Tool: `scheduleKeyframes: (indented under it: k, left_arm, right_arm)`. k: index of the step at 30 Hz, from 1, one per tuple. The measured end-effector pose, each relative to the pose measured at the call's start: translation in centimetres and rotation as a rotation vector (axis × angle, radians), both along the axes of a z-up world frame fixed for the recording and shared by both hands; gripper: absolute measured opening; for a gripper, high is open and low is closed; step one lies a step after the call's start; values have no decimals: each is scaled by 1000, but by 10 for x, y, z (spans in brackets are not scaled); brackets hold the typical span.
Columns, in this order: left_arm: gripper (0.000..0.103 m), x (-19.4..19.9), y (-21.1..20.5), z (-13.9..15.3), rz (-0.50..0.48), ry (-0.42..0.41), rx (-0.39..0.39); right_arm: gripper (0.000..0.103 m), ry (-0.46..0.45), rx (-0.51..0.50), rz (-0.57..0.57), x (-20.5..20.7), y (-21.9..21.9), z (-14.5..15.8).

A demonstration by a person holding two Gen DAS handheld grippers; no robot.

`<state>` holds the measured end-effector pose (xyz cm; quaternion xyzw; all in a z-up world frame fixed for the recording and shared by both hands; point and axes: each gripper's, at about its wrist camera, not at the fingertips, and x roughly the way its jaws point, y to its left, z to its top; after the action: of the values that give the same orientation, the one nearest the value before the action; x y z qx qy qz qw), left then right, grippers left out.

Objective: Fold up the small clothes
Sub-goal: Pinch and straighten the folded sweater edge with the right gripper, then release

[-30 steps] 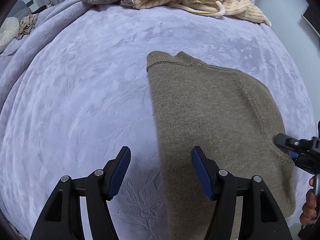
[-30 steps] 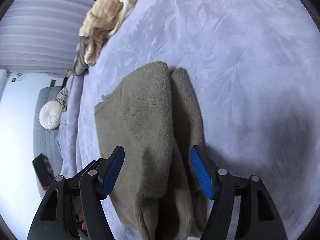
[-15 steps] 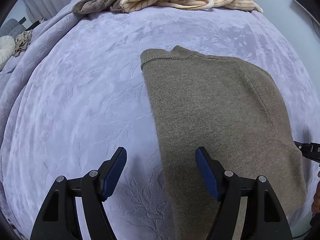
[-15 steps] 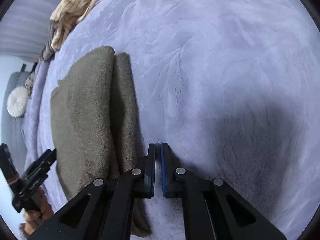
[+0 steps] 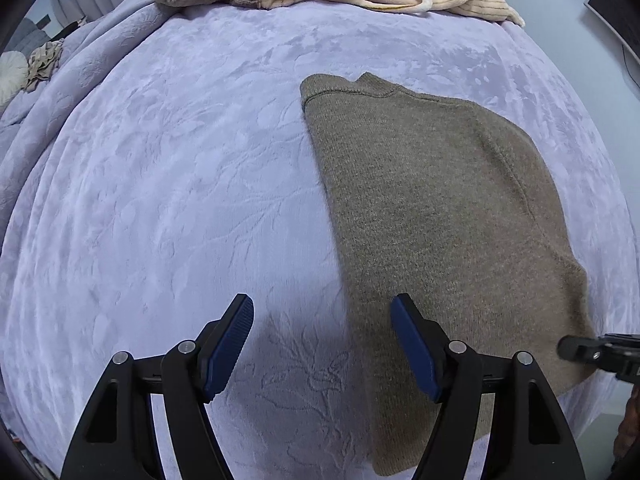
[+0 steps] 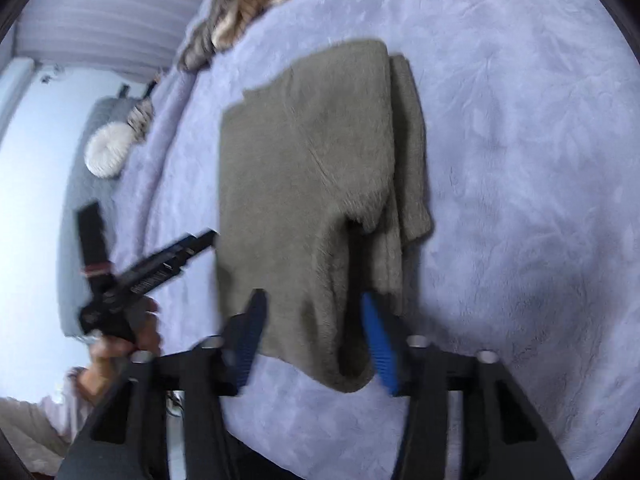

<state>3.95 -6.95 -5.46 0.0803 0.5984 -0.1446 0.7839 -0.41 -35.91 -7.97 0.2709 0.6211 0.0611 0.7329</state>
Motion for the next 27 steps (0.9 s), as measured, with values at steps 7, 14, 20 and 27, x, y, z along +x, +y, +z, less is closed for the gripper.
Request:
scheduleKeyframes:
  k: [7, 14, 20, 27]
  left_arm:
    - [73, -35, -18, -11, -118, 10, 19]
    - [85, -60, -22, -37, -142, 42, 38]
    - [85, -57, -17, -33, -123, 65, 30]
    - [85, -59, -14, -22, -120, 59, 32]
  right_arm:
    - [6, 15, -189, 76, -17, 7, 11]
    - [6, 79, -145, -6, -32, -13, -26]
    - [22, 98, -138, -80, -45, -15, -16]
    - [32, 43, -172, -168, -54, -36, 16]
